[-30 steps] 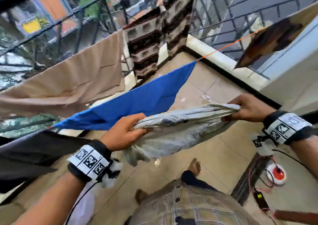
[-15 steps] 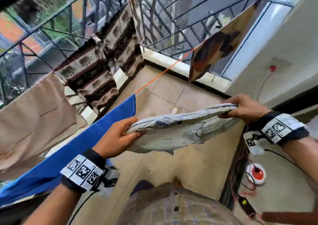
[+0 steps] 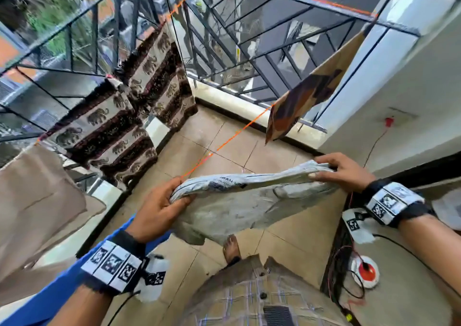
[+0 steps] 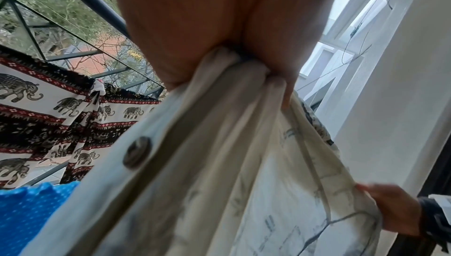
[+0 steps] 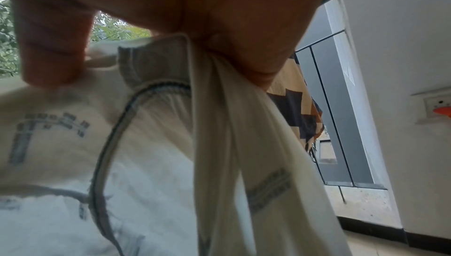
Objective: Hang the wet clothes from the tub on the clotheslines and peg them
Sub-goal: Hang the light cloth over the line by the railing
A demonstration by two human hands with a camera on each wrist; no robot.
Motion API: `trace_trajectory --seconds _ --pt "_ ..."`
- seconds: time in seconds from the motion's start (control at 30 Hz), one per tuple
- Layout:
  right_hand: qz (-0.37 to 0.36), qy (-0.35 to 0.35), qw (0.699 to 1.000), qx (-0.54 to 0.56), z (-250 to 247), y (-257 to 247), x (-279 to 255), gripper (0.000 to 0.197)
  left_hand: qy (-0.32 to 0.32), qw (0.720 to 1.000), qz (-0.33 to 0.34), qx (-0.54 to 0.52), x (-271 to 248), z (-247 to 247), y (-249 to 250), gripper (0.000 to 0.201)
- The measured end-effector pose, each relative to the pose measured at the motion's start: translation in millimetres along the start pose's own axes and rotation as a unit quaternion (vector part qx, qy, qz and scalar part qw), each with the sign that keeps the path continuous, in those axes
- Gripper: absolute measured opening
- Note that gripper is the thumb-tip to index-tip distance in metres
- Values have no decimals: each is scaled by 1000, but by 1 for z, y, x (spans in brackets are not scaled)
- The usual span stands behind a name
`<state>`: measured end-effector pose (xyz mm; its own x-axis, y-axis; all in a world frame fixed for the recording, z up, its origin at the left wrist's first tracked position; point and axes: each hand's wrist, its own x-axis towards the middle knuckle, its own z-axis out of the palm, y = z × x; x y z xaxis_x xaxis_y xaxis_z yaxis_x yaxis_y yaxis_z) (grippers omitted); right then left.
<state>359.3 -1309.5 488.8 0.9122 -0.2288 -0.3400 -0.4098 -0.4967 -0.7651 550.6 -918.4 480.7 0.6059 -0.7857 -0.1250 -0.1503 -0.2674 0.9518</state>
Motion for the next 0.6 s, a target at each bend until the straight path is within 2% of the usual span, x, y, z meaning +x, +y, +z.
trace_trajectory --seconds 0.1,0.23,0.37,0.47,0.53,0.6 --pt "0 51 998 22 -10 -15 9 78 -9 999 -38 -38 4 -1 -5 33" --pt "-29 136 990 -29 -31 -64 16 50 -14 995 -84 -42 -2 8 -12 49" --pt "-81 167 971 -147 -68 -141 31 27 -26 996 -43 69 -2 30 -6 53" --pt "-135 180 943 -247 -100 -207 50 35 -20 996 -30 79 7 45 17 59" --pt "-175 166 927 -289 -118 -254 76 45 16 999 -37 4 14 50 34 44" --pt "-233 138 909 -317 -121 -304 111 47 91 990 -54 -92 19 50 52 29"
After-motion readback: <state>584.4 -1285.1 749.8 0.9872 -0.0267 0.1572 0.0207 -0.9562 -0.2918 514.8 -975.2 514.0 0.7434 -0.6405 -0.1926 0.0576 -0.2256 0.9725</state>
